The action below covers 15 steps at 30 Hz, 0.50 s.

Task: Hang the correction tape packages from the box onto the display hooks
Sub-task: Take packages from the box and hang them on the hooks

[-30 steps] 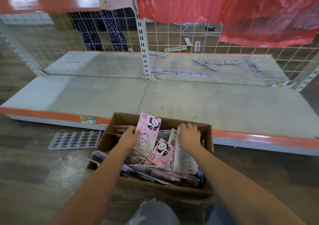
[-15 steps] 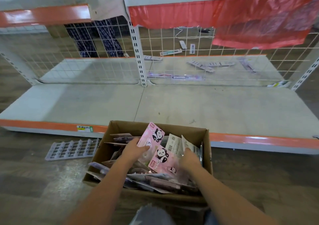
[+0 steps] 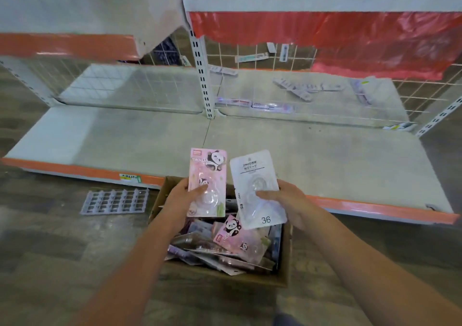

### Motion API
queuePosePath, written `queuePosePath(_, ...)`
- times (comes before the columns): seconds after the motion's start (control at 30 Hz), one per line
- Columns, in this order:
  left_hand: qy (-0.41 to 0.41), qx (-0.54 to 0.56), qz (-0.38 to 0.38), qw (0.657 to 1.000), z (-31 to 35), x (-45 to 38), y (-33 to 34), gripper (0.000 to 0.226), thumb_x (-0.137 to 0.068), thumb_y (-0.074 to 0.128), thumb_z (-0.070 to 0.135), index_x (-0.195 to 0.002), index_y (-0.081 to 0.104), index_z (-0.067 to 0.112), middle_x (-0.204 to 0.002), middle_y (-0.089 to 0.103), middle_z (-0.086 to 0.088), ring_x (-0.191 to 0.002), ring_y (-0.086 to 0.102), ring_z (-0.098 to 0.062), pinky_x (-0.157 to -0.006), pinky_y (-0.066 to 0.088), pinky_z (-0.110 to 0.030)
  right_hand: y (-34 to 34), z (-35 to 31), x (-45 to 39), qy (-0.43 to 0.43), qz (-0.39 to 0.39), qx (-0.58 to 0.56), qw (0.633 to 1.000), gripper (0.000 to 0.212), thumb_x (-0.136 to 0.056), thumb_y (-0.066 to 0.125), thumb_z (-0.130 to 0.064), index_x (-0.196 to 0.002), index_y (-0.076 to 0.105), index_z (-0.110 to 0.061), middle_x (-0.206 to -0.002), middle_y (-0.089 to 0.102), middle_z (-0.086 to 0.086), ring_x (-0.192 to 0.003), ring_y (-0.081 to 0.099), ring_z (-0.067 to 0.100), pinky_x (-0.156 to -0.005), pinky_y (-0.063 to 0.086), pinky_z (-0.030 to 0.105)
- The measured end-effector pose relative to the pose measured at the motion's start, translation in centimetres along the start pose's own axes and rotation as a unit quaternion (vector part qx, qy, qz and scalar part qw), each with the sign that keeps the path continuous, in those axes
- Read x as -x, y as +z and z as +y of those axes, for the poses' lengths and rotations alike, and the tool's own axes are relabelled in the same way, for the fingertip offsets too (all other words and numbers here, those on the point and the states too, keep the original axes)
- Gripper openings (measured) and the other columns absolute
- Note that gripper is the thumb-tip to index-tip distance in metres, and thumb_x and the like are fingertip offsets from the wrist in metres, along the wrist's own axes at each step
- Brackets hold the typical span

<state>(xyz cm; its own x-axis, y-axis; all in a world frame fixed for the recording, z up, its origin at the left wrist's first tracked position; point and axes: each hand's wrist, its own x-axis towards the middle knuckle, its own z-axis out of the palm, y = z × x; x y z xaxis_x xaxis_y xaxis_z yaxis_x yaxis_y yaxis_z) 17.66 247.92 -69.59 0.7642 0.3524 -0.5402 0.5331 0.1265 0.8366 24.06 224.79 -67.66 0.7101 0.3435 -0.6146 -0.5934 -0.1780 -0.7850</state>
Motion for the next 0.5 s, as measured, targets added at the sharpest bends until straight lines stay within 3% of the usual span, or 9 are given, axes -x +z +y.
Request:
queuePosePath(0.1, -0.005, 0.021, 0.011, 1.0, 4.5, 4.0, -0.4, 0.027, -0.089, 0.064, 0.019, -0.115, 0.063, 0.012, -0.098, 0.073, -0.003, -0.088, 0.069, -0.022, -0.071, 0.054, -0.033, 0.3, -4.1, 3.5, -0.002, 0.006, -0.068, 0.998, 0.032, -0.081, 0.069, -0.005, -0.113, 0.062, -0.005, -0.109, 0.069, 0.014, -0.095, 0.067, 0.031, -0.08, 0.055, 0.042)
queuePosePath(0.23, -0.026, 0.032, 0.003, 0.999, 11.5, 10.6, -0.7, 0.021, -0.091, 0.061, 0.026, -0.111, 0.064, 0.019, -0.106, 0.071, -0.004, -0.099, 0.067, -0.027, -0.091, 0.051, -0.048, 0.6, -10.3, 9.6, -0.018, 0.004, -0.11, 0.994, 0.038, -0.078, 0.07, -0.016, -0.113, 0.062, -0.006, -0.109, 0.07, 0.014, -0.097, 0.068, 0.03, -0.085, 0.054, 0.042)
queuePosePath(0.4, -0.008, 0.055, 0.0, 0.998, 21.0, 20.0, -0.6, 0.028, -0.091, 0.062, 0.03, -0.116, 0.064, 0.017, -0.105, 0.073, -0.003, -0.098, 0.069, -0.026, -0.089, 0.053, -0.046, 1.0, -18.6, 18.8, -0.056, 0.019, -0.127, 0.99, 0.035, -0.076, 0.072, -0.022, -0.108, 0.063, -0.011, -0.101, 0.073, 0.008, -0.089, 0.07, 0.023, -0.081, 0.055, 0.04)
queuePosePath(0.5, 0.0, 0.075, -0.003, 0.997, 26.4, 25.3, -0.5, 0.046, -0.071, 0.074, 0.049, -0.11, 0.067, 0.026, -0.108, 0.072, -0.003, -0.104, 0.066, -0.032, -0.094, 0.047, -0.057, 1.2, -23.7, 24.7, -0.081, 0.014, -0.126, 0.989, 0.035, -0.076, 0.072, -0.021, -0.109, 0.063, -0.011, -0.099, 0.073, 0.008, -0.087, 0.071, 0.024, -0.075, 0.056, 0.038)
